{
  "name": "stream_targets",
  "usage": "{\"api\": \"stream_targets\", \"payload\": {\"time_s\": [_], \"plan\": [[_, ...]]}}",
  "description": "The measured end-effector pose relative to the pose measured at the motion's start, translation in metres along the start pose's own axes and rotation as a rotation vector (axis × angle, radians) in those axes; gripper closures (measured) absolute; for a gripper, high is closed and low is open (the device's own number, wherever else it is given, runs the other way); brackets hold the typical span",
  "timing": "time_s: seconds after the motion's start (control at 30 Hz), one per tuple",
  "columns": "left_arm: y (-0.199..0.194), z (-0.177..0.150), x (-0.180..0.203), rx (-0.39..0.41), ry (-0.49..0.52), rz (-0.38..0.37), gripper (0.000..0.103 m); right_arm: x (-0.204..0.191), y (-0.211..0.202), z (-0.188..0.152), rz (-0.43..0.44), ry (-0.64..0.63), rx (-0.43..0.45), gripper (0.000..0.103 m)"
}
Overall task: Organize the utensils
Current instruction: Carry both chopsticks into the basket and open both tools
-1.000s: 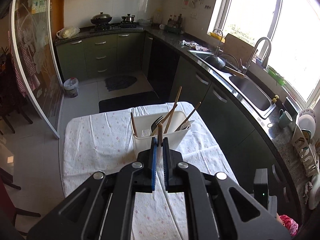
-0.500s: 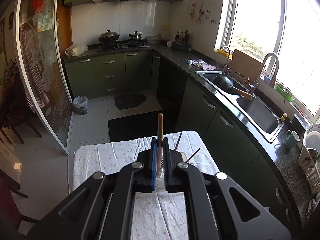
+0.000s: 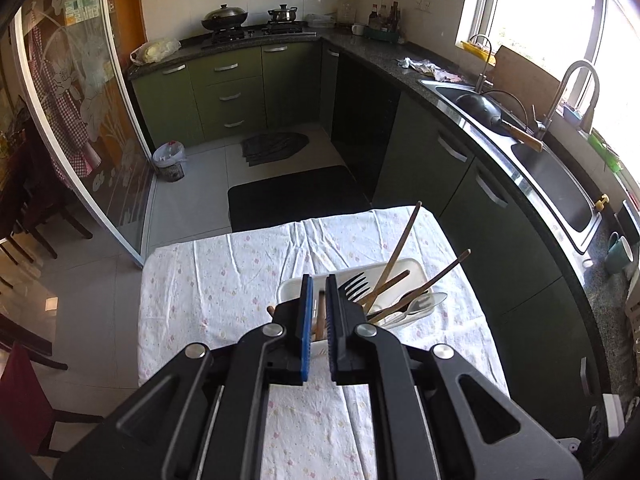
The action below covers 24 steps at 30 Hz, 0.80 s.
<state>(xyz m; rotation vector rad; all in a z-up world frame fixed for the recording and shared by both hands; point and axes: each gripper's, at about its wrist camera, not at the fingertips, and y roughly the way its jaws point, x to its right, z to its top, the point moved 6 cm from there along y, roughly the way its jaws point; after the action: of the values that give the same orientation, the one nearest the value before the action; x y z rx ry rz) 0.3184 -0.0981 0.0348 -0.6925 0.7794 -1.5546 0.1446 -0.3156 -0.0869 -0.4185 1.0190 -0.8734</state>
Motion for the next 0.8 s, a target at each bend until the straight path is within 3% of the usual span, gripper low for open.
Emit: {"api": "stream_targets", "payload": {"time_s": [0.13, 0.33, 0.43, 0.53, 0.7, 0.8], "plan": [[0.002, -0.021, -0.002, 0.012, 0.011, -0.035, 0.097, -0.024, -0.024, 0.043, -0.008, -0.042, 0.113, 0.096], [-0.032, -0.072, 0.001, 0.134, 0.063, -0.078, 0.088, -0.074, -0.069, 0.118, -0.016, -0.108, 0.358, 0.096], [-0.050, -0.109, -0.001, 0.205, 0.089, -0.077, 0.083, -0.092, -0.081, 0.152, -0.058, -0.122, 0.484, 0.096], [-0.058, -0.141, -0.004, 0.251, 0.112, -0.065, 0.083, -0.102, -0.077, 0.177, -0.154, -0.139, 0.568, 0.096], [-0.059, -0.176, -0.014, 0.263, 0.076, -0.086, 0.083, -0.102, -0.037, 0.200, -0.243, -0.144, 0.580, 0.096], [-0.060, -0.188, -0.022, 0.279, 0.069, -0.056, 0.077, -0.092, -0.003, 0.204, -0.294, -0.135, 0.562, 0.096]]}}
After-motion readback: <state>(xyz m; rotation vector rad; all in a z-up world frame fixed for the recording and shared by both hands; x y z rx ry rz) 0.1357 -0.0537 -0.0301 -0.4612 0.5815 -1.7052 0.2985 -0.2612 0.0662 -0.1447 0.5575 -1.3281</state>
